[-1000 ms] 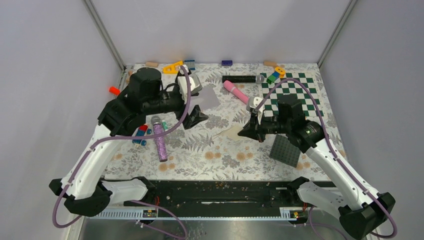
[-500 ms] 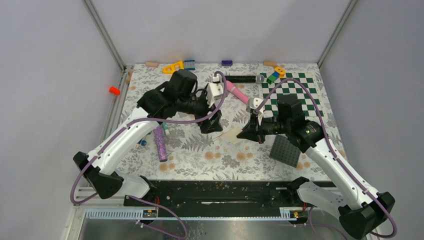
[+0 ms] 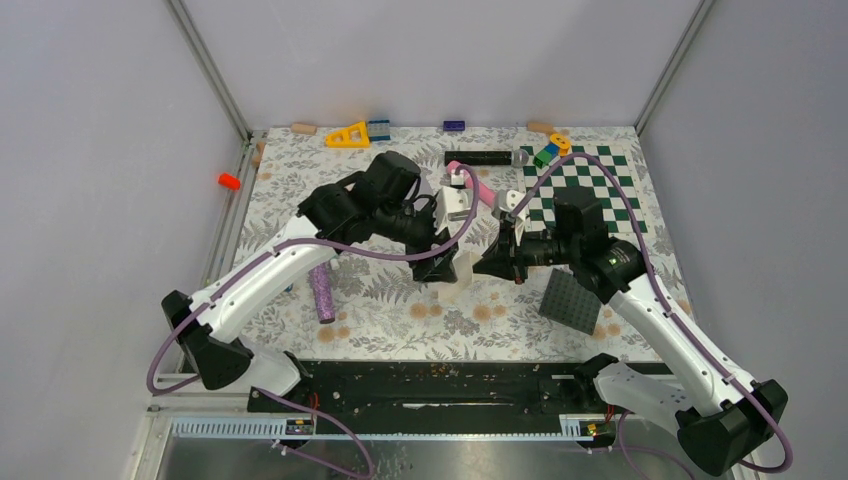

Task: Place the letter into the envelope and seal it
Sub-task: Fold the letter.

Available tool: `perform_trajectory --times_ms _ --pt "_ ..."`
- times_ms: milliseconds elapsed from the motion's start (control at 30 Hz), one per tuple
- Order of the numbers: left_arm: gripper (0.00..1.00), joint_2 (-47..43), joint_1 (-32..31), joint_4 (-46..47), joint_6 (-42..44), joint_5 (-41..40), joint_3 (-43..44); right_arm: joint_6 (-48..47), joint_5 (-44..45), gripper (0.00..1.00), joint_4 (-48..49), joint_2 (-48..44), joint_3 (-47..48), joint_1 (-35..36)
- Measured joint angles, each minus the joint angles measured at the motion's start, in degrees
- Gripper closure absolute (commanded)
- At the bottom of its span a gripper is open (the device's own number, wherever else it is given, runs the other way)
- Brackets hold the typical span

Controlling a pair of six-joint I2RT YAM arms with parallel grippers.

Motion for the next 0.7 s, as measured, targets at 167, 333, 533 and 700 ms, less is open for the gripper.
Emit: perform_trajectory --times_ms 167,333,533,700 --pt "0.33 1.4 0.0 0.0 0.0 0.0 0.0 1.9 -2.1 1.0 0.8 0.0 0.0 0.0" --pt "0.46 1.4 -0.3 0.0 -0.1 0.1 0.0 4.2 -4.5 1.0 2.4 0.0 0.0 0.0" --pt "0.69 1.4 -0.4 -0.1 0.0 1.0 0.0 6.1 -5.8 1.0 4.3 0.0 0.0 0.0" --pt "0.96 1.5 -0.4 -0.9 0.5 2.8 0.0 6.8 -5.9 1.0 5.2 0.0 0.0 0.0"
